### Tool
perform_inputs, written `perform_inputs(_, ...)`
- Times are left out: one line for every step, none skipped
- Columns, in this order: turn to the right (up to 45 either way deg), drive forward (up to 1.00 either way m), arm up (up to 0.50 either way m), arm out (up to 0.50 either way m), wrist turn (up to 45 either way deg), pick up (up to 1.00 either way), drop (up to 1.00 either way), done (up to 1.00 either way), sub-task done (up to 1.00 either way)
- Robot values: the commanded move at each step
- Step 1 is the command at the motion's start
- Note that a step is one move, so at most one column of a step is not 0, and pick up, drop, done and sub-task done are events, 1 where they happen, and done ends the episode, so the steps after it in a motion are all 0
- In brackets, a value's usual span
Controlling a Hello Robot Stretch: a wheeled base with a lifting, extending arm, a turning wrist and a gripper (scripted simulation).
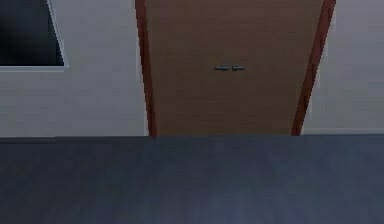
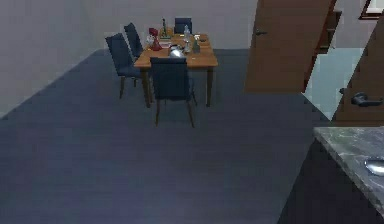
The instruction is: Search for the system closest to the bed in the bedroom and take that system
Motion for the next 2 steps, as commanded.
perform_inputs(45.0, 0.00, 0.00, 0.00, 0.0, 0.00, 0.00, 0.00, 0.00)
perform_inputs(39.0, 0.00, 0.00, 0.00, 0.0, 0.00, 0.00, 0.00, 0.00)
